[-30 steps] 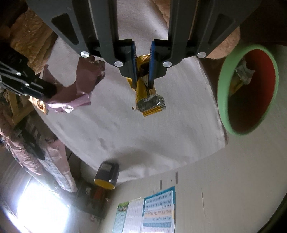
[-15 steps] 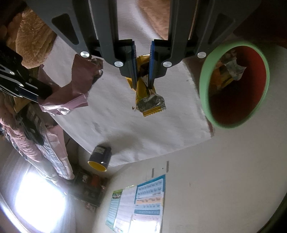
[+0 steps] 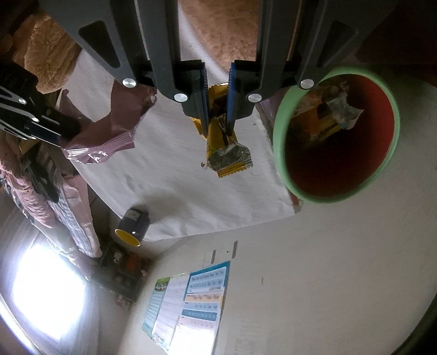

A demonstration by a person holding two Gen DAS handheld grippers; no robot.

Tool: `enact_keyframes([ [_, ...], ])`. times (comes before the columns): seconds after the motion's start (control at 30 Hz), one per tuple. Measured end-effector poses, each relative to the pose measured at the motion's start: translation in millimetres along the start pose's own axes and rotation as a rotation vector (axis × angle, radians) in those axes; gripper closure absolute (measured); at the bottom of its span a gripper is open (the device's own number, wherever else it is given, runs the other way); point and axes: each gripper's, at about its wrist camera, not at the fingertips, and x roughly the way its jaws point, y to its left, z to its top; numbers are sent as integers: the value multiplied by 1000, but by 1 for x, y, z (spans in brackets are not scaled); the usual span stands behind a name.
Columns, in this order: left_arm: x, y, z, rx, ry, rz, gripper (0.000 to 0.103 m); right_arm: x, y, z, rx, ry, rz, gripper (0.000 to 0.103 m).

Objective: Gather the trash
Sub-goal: 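Carry the yellow snack wrapper and pink foil bag with both tools to the bucket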

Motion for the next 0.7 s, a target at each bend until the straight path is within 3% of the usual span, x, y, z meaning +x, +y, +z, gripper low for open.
enact_keyframes([
  [0.7,-9,41,-2,-95,-29,31,94,6,32,3,-59,13,17,70],
])
